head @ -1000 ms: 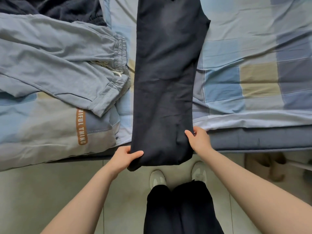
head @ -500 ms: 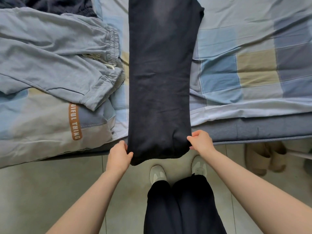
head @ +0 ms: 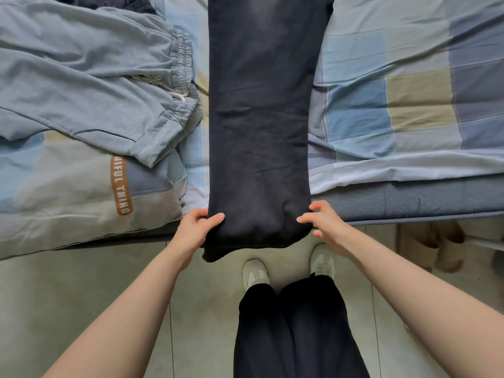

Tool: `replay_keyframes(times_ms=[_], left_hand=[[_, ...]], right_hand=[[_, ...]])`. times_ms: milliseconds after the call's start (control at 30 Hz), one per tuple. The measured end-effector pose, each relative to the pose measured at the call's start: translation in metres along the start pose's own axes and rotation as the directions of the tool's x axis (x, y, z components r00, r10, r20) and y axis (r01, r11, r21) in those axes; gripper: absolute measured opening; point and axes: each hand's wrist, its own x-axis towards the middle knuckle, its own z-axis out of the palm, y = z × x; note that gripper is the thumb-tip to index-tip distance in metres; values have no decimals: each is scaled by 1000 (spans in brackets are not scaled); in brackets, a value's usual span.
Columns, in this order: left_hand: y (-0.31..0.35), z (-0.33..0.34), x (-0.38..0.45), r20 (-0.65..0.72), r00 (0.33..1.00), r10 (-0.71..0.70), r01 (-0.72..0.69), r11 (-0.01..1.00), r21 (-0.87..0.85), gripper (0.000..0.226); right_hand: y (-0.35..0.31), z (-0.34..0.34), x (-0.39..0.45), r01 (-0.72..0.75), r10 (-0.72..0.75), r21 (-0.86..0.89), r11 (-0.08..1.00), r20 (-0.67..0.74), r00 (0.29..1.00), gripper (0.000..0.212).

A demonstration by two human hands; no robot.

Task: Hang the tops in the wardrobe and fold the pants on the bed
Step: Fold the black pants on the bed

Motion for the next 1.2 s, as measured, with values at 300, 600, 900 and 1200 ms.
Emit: replay_keyframes(times_ms=[300, 600, 900, 1200], left_hand=[[3, 7, -12, 174, 984, -37, 32, 999, 34, 40], [-28, 9, -32, 15, 991, 132, -131, 991, -26, 21], [-39, -4, -35, 77, 997, -5, 2, 999, 37, 33], [-37, 9, -68, 161, 986, 39, -62, 988, 140, 61]], right_hand=[[6, -8, -16, 26, -32, 36, 999, 191, 981, 57], [14, -11, -25, 86, -80, -7, 996, 312, 947, 18], [22, -21, -35, 68, -39, -136, 988, 209, 977, 27], [41, -27, -73, 150, -94, -196, 969, 269, 959, 15]])
